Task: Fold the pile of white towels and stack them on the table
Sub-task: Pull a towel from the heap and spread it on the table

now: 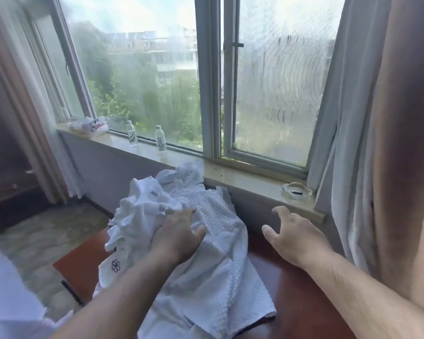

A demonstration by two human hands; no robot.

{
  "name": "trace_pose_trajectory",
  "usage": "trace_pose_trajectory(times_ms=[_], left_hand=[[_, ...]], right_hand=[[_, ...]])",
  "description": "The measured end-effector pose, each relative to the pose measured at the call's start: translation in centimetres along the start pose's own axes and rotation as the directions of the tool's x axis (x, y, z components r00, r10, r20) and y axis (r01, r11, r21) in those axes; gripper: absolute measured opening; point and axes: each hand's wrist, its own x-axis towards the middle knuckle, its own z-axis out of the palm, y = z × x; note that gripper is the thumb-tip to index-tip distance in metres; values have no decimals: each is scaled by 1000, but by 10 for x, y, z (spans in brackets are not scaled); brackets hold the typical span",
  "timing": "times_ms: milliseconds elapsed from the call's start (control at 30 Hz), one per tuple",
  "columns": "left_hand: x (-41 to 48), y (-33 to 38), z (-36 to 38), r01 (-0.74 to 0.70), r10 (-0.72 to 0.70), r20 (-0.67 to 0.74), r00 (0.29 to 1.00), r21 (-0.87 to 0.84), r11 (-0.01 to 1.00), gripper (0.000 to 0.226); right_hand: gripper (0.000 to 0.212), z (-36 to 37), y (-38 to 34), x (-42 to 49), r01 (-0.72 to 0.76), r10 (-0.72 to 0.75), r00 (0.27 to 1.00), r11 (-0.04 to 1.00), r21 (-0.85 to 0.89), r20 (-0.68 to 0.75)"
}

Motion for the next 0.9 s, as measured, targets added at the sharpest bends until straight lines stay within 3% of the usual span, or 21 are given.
trace_pose_trajectory(times_ms=[267,667,900], left_hand=[[7,-9,46,32,-31,61,998,-16,999,63],[-47,-62,19,154,-154,0,988,9,988,60],[6,-82,37,166,-168,56,984,37,985,60]], right_hand=[[57,20,22,4,-63,67,995,996,-56,75],[60,56,-9,-10,30,-32,986,999,18,167],[60,94,-35,25,119,-111,970,993,-23,216]])
